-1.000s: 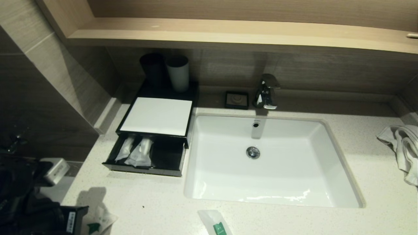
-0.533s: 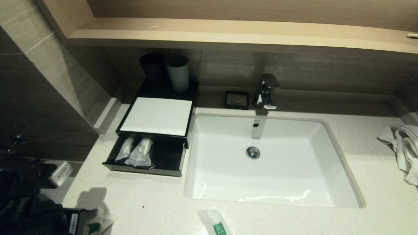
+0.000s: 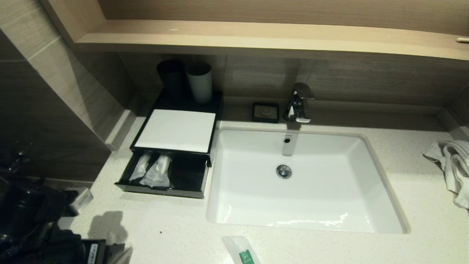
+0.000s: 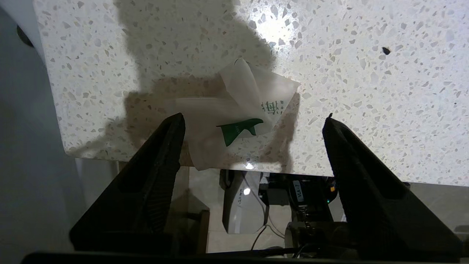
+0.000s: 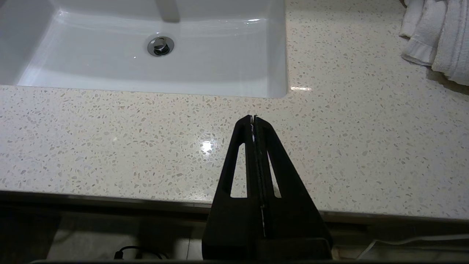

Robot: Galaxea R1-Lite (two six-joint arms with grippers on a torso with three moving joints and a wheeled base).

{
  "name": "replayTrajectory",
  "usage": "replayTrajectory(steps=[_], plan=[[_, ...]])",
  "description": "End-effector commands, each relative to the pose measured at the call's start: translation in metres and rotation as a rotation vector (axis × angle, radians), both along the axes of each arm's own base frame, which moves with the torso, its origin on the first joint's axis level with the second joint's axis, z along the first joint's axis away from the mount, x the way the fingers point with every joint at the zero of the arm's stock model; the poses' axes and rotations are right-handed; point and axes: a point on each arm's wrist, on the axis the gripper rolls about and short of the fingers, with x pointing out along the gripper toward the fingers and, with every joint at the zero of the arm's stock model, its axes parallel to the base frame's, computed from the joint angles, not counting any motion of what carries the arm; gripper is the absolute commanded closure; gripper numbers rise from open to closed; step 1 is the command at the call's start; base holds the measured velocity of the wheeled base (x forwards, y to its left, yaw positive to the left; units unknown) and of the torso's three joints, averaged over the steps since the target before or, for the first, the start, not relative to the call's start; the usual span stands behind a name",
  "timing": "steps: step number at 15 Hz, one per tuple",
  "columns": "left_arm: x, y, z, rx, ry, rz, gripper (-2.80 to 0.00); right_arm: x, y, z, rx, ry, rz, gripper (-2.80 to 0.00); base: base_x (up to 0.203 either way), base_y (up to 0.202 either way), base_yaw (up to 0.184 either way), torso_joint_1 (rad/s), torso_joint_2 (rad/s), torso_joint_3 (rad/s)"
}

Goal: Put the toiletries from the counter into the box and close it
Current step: Pick up the bathroom toiletry

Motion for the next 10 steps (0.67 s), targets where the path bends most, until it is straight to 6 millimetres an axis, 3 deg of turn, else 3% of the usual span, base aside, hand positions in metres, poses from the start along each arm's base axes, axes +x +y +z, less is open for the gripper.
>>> replayTrajectory(steps=[1, 10], plan=[[0.0049, -0.0013, -0.0063, 0.014, 0.041, 0.003, -2.80, 0.0000, 0.0000, 0.0000, 0.000, 0.000, 0.001, 0.00, 0.000, 0.000, 0.000, 0.000, 0.00, 0.000], [0.0111, -0.0031, -0.0146, 0.032, 0.091, 0.005, -2.80, 0.0000, 0.0000, 0.0000, 0.000, 0.000, 0.000, 0.00, 0.000, 0.000, 0.000, 0.000, 0.00, 0.000]])
